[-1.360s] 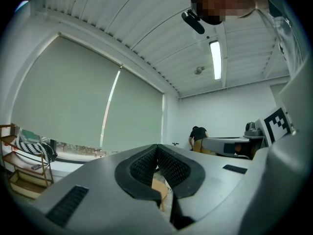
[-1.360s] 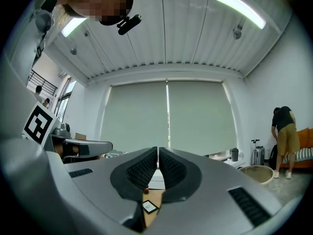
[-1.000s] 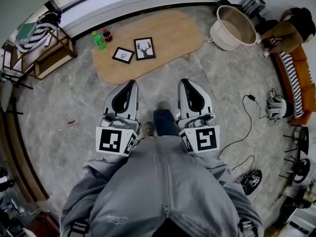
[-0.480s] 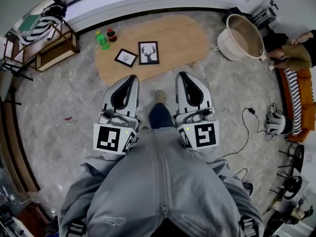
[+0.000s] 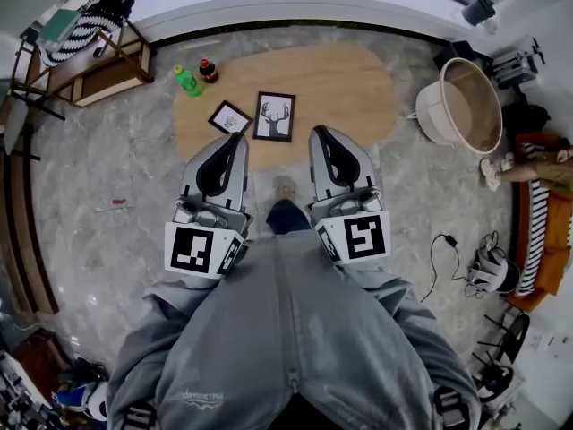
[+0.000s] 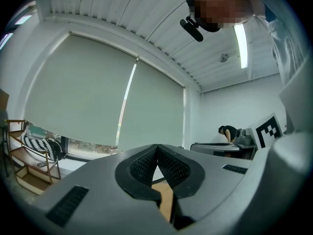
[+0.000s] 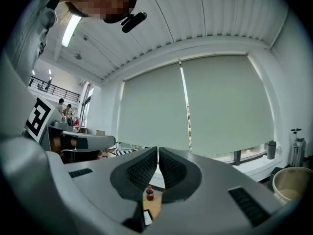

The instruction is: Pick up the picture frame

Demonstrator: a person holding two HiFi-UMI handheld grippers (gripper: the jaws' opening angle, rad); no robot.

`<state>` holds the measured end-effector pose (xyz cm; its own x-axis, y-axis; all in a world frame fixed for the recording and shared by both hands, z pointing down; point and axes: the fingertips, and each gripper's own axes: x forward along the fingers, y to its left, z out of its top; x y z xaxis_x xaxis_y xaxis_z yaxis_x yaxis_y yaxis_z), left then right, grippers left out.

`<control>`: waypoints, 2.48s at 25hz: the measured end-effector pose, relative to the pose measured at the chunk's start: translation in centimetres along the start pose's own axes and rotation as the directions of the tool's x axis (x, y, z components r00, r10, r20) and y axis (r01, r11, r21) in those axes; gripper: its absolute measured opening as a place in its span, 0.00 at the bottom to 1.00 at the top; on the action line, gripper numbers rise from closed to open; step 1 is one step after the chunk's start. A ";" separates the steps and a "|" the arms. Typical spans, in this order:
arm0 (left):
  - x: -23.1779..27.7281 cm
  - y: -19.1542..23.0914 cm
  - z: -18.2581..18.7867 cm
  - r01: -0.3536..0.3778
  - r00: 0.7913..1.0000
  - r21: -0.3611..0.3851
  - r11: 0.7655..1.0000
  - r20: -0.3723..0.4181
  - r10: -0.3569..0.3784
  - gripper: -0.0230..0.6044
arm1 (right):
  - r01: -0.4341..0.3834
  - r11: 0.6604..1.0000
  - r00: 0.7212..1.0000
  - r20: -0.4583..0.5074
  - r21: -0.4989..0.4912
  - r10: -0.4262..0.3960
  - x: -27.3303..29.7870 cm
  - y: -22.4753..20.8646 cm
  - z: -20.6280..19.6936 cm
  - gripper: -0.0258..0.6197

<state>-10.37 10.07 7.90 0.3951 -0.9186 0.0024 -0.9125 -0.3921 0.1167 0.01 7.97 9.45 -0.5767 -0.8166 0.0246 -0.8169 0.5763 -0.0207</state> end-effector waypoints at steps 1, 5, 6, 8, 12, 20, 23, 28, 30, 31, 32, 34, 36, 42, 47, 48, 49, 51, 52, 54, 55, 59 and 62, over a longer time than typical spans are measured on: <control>1.3 0.0 -0.2 -0.008 1.000 -0.001 1.000 -0.005 0.008 0.07 | -0.009 1.000 1.000 -0.004 0.004 0.009 0.7 -1.2 -0.2 0.09; 5.9 -0.2 -1.0 -0.030 0.999 -0.015 0.999 -0.027 0.029 0.07 | -0.036 0.999 0.999 -0.024 0.034 0.037 3.0 -5.3 -1.3 0.09; 6.7 -0.3 -1.0 -0.032 0.999 -0.017 0.999 -0.029 0.032 0.07 | -0.042 0.998 0.999 -0.026 0.040 0.043 3.5 -6.1 -1.5 0.09; 8.0 -0.6 -0.9 -0.035 0.999 -0.012 0.999 -0.026 0.035 0.07 | -0.050 0.997 0.998 -0.026 0.052 0.051 4.1 -7.4 -1.8 0.09; 9.0 -0.9 -0.8 -0.044 0.999 -0.009 0.999 -0.024 0.044 0.07 | -0.063 0.995 0.998 -0.018 0.074 0.064 4.5 -8.3 -1.9 0.09; 10.8 -0.6 -0.2 -0.026 0.999 0.013 1.000 -0.026 0.026 0.07 | -0.027 0.997 1.000 -0.001 0.077 0.027 5.0 -10.3 -1.0 0.09; 11.8 -0.5 0.1 -0.005 0.999 0.022 1.000 -0.037 0.006 0.07 | -0.008 0.997 1.000 0.011 0.083 0.007 5.5 -10.8 -0.5 0.09; 13.7 0.1 0.3 0.038 0.997 0.047 0.998 -0.069 -0.035 0.07 | 0.020 0.996 1.000 -0.001 0.088 -0.020 6.9 -11.4 -0.3 0.09; 14.4 0.6 0.2 0.040 0.996 0.056 0.998 -0.077 -0.036 0.07 | 0.039 0.994 0.999 -0.014 0.099 -0.038 7.7 -11.9 -0.6 0.09; 14.9 1.1 0.1 0.040 0.996 0.060 0.997 -0.080 -0.035 0.07 | 0.047 0.994 0.999 -0.021 0.104 -0.045 8.1 -12.2 -0.8 0.09; 15.4 1.5 -0.1 0.042 0.996 0.063 0.997 -0.082 -0.037 0.07 | 0.054 0.993 0.998 -0.029 0.106 -0.051 8.6 -12.3 -1.1 0.09; 16.5 2.4 -0.7 0.053 0.995 0.056 0.997 -0.090 -0.048 0.07 | 0.068 0.992 0.997 -0.049 0.109 -0.062 9.7 -12.8 -1.9 0.09; 17.6 3.2 -1.8 0.063 0.993 0.039 0.997 -0.099 -0.058 0.07 | 0.079 0.991 0.995 -0.070 0.109 -0.071 10.9 -13.4 -2.9 0.09; 19.9 5.7 -5.4 0.085 0.991 0.021 0.996 -0.103 -0.083 0.07 | 0.091 0.991 0.991 -0.110 0.098 -0.080 14.0 -14.5 -7.0 0.09; 21.2 7.7 -9.5 0.107 0.985 0.010 0.994 -0.138 -0.105 0.07 | 0.094 0.991 0.985 -0.153 0.097 -0.079 15.7 -15.1 -10.8 0.09; 21.4 7.9 -10.4 0.113 0.983 0.012 0.994 -0.147 -0.110 0.07 | 0.097 0.990 0.984 -0.158 0.098 -0.081 15.9 -15.3 -11.7 0.09; 21.5 8.2 -11.5 0.120 0.981 0.016 0.993 -0.155 -0.116 0.06 | 0.099 0.990 0.983 -0.166 0.098 -0.082 16.2 -15.4 -12.6 0.09; 21.8 8.6 -13.4 0.140 0.976 0.024 0.990 -0.169 -0.134 0.07 | 0.099 0.991 0.980 -0.183 0.095 -0.080 16.6 -15.4 -14.6 0.09; 21.9 8.7 -14.4 0.147 0.975 0.024 0.989 -0.172 -0.141 0.07 | 0.094 0.991 0.978 -0.193 0.092 -0.075 16.7 -15.4 -15.6 0.09; 21.8 8.9 -16.1 0.155 0.974 0.016 0.988 -0.172 -0.150 0.07 | 0.080 0.993 0.977 -0.206 0.087 -0.061 16.9 -15.1 -17.5 0.09; 21.8 9.1 -17.1 0.158 0.973 0.012 0.987 -0.172 -0.153 0.07 | 0.076 0.993 0.976 -0.209 0.087 -0.056 17.0 -14.9 -18.4 0.09; 21.9 10.0 -21.3 0.166 0.968 -0.017 0.986 -0.188 -0.166 0.07 | 0.075 0.991 0.973 -0.226 0.107 -0.050 17.7 -14.2 -22.2 0.09; 22.1 10.2 -24.4 0.166 0.965 -0.041 0.985 -0.200 -0.171 0.07 | 0.083 0.989 0.968 -0.244 0.123 -0.051 17.8 -14.0 -25.3 0.09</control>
<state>-8.33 -13.04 33.42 0.5581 -0.8098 0.1810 -0.8292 -0.5366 0.1563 1.14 -13.79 35.49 -0.5176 -0.8122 0.2690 -0.8554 0.4983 -0.1414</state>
